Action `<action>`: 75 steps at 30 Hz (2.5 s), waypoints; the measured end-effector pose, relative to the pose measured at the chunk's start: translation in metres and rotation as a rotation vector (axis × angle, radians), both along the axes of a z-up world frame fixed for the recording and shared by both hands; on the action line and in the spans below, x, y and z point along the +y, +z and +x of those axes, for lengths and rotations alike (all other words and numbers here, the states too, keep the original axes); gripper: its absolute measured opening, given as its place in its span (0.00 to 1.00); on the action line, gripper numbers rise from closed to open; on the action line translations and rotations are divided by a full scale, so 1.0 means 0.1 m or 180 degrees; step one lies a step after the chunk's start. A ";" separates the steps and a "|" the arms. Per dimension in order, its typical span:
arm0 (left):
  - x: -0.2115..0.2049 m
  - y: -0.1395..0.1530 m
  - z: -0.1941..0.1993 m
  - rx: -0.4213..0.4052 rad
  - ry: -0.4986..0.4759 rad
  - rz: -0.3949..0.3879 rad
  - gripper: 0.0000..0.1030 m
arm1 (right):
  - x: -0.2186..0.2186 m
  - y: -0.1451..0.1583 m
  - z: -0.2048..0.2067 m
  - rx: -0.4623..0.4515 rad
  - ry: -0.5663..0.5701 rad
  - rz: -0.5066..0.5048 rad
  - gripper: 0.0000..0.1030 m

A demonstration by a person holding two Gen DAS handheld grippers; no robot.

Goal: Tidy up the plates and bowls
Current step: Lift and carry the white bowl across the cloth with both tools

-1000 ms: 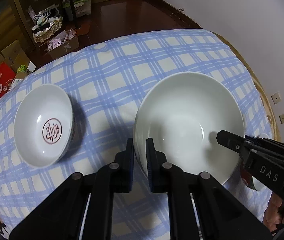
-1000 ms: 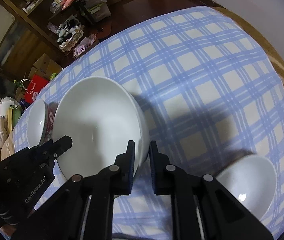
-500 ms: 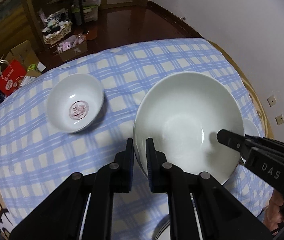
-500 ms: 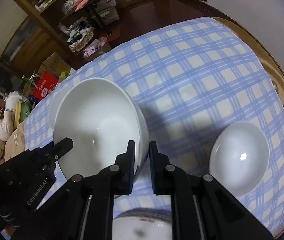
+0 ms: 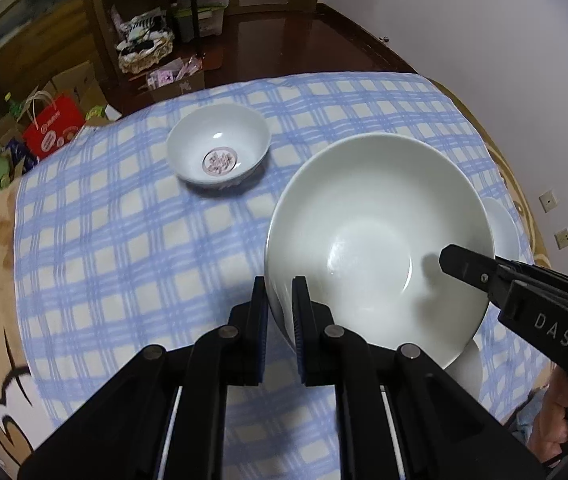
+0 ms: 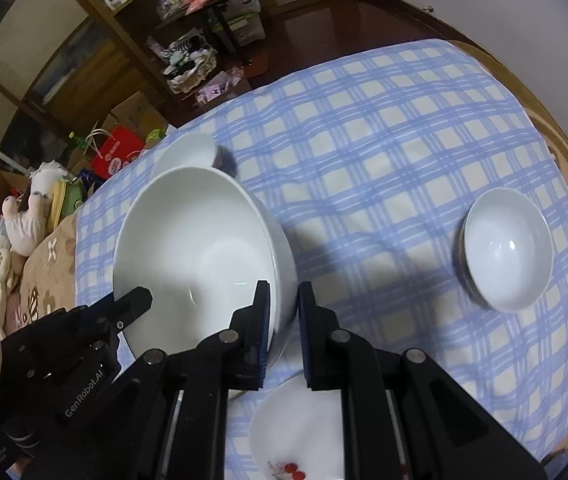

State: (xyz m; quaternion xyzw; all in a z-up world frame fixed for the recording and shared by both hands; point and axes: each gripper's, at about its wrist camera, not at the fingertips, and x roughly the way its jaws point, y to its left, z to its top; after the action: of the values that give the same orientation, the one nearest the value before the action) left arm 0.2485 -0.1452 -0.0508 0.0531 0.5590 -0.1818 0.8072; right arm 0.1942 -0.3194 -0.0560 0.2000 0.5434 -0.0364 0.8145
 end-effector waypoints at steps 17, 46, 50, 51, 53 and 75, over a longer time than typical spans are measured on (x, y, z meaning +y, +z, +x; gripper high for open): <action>0.51 -0.19 -0.29 0.0128 0.0242 0.0048 0.11 | 0.53 -0.20 -0.22 0.0051 0.0150 0.0023 0.14; 0.76 -0.86 -0.30 0.0310 0.0252 0.0100 0.11 | 0.89 -0.84 -0.21 0.0063 0.0390 -0.0222 0.13; 0.72 -0.89 -0.29 0.0295 0.0258 0.0136 0.11 | 0.87 -0.85 -0.19 0.0081 0.0365 -0.0247 0.12; 0.71 -0.92 -0.28 0.0321 0.0248 0.0149 0.11 | 0.85 -0.85 -0.19 0.0077 0.0336 -0.0210 0.12; 0.70 -0.95 -0.27 0.0365 0.0245 0.0170 0.11 | 0.84 -0.86 -0.19 0.0076 0.0326 -0.0177 0.12; 0.63 -0.95 -0.27 0.0218 0.0220 0.0266 0.11 | 0.90 -0.90 -0.17 0.0089 0.0415 -0.0402 0.11</action>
State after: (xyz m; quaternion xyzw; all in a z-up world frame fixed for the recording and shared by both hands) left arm 0.2219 -0.0819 -0.1460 0.0611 0.5949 -0.1321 0.7905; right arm 0.1772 -0.2299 -0.1459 0.1119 0.5632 -0.0202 0.8184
